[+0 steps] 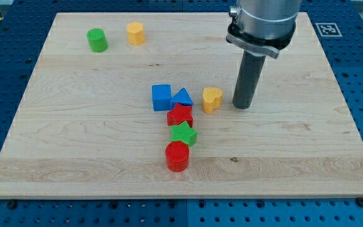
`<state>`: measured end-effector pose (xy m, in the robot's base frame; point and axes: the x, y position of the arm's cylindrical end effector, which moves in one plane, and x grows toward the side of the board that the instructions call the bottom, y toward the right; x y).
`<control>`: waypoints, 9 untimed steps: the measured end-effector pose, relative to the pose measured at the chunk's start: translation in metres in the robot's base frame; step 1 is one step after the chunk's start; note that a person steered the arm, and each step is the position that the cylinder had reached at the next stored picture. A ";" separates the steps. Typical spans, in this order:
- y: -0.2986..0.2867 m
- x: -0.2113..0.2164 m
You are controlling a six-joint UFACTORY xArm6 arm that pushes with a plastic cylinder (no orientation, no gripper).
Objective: Nudge the yellow heart slightly to the left and a bit up
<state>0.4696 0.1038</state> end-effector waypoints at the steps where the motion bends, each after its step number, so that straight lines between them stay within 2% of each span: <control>1: -0.001 0.004; 9: -0.024 0.004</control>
<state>0.4735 0.0794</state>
